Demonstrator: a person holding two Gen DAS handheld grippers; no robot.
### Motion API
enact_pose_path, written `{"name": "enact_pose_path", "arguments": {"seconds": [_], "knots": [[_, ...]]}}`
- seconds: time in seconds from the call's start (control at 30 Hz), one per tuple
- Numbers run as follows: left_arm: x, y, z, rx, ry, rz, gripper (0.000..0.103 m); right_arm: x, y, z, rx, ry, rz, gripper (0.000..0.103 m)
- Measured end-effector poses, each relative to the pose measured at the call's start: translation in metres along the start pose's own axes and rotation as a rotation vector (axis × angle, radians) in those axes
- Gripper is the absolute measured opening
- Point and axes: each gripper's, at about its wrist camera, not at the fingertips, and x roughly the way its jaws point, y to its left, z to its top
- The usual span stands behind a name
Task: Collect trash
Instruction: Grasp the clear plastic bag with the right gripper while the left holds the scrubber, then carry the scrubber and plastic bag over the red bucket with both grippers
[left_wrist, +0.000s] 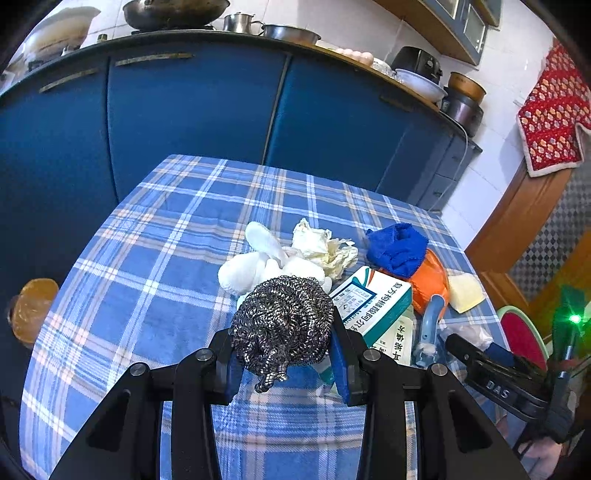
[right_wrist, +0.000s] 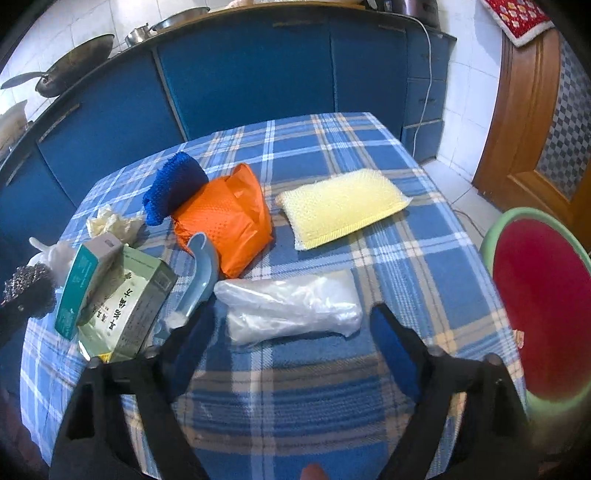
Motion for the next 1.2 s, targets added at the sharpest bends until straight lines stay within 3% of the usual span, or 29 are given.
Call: {"name": "enact_pose_path", "arguments": {"seconds": [0.1, 0.37, 1.2], "knots": [[-0.002, -0.001, 0.000, -0.001, -0.003, -0.006, 0.040, 0.000, 0.000, 0.001, -0.005, -0.002, -0.006, 0.073], [-0.013, -0.006, -0.001, 0.009, -0.014, -0.015, 0.040, -0.010, -0.005, -0.003, 0.020, -0.008, 0.028, 0.071], [-0.051, -0.061, -0.010, 0.109, -0.046, -0.111, 0.040, -0.109, -0.036, -0.034, 0.085, -0.145, 0.091, 0.072]]}}
